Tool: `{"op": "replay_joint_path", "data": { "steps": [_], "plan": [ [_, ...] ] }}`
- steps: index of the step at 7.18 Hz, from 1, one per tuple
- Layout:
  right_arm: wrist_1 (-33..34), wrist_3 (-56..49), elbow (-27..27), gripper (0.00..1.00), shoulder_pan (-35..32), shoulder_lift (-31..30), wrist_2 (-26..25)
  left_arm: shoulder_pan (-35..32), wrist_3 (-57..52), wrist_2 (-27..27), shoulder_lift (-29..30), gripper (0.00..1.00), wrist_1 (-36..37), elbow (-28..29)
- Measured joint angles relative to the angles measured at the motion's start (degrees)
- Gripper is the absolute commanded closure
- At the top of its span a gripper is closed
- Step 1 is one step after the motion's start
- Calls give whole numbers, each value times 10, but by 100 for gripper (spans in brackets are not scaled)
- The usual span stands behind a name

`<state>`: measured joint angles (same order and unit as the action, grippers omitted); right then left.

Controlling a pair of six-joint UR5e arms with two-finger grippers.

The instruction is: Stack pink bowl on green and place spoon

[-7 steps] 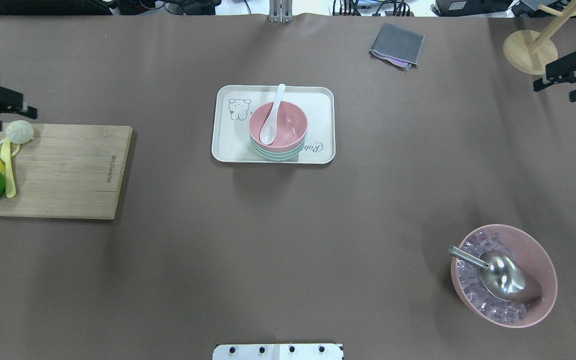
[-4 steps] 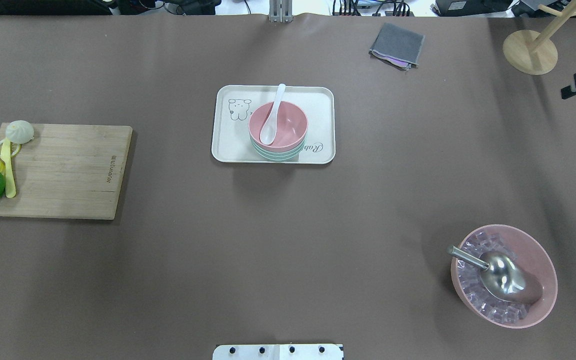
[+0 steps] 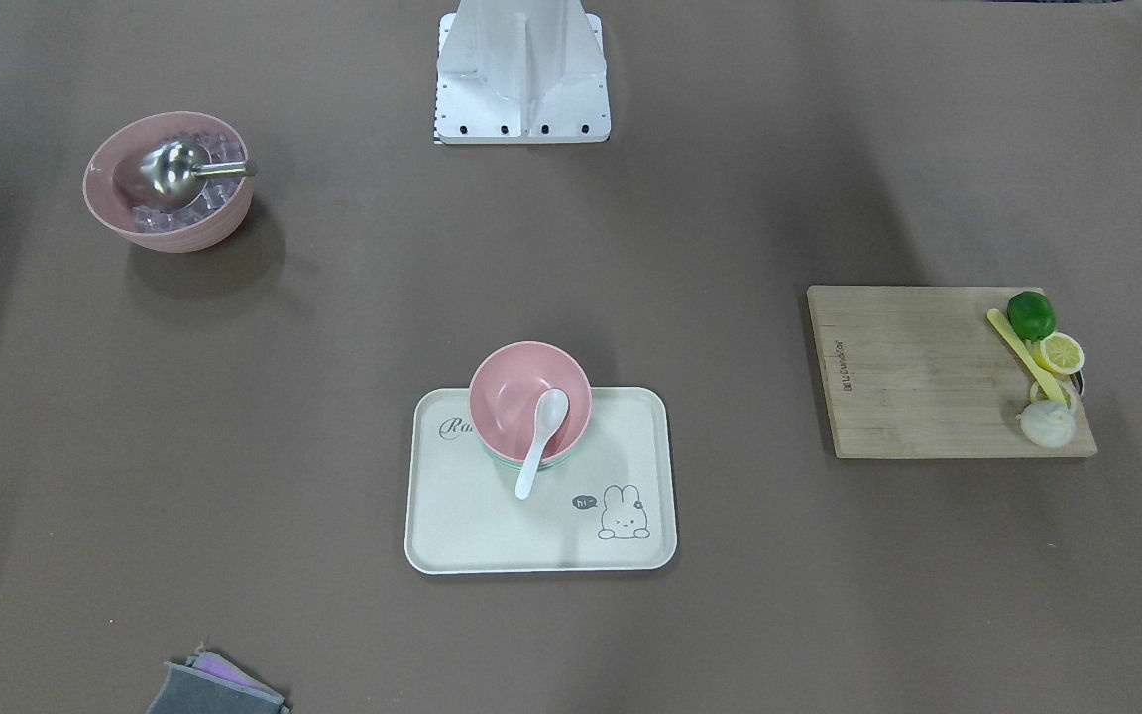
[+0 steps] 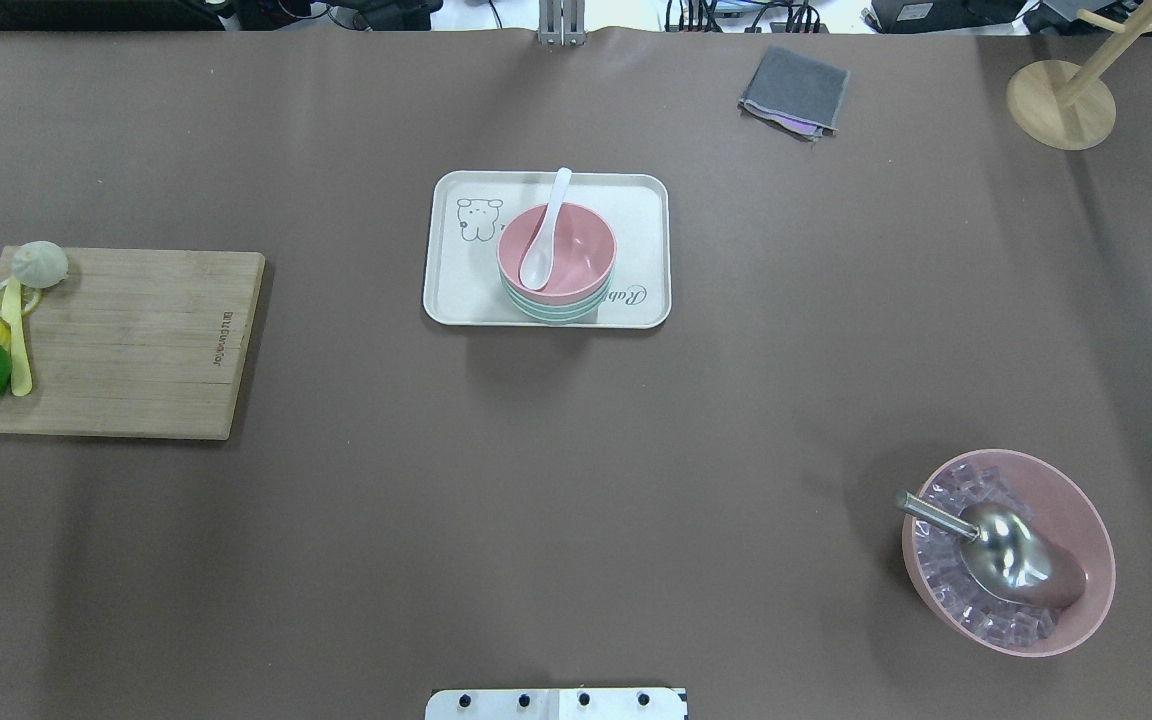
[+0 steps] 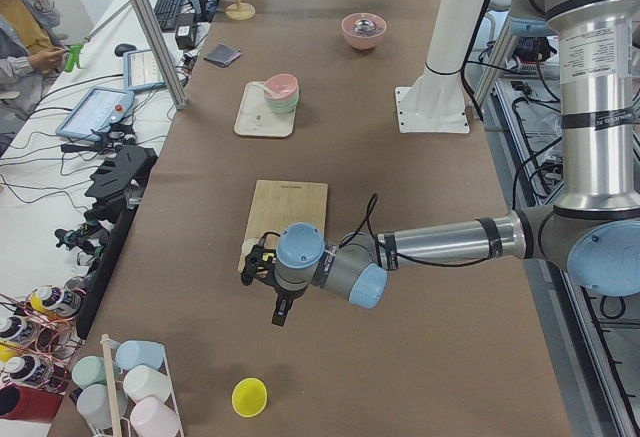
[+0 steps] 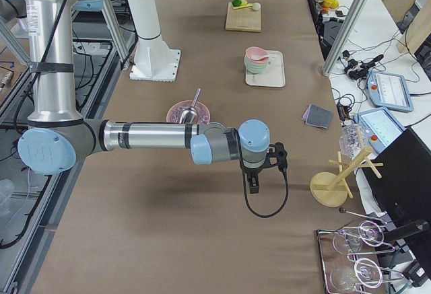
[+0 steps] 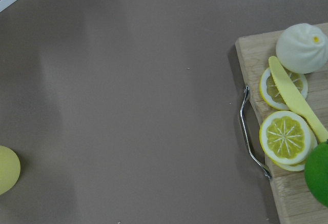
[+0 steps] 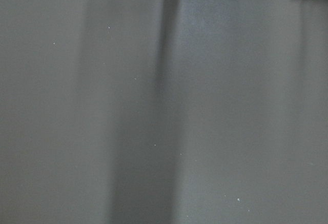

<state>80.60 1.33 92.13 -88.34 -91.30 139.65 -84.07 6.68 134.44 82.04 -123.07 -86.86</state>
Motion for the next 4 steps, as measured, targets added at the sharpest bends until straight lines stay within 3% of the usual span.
{"op": "replay_joint_path", "data": {
  "steps": [2, 4],
  "plan": [
    [-2, -4, -1, 0, 0, -7, -1, -2, 4, -1, 18, 2, 11, -3],
    [-4, -3, -1, 0, 0, -11, -1, -6, 14, 1, 40, 2, 93, -36]
  ]
}}
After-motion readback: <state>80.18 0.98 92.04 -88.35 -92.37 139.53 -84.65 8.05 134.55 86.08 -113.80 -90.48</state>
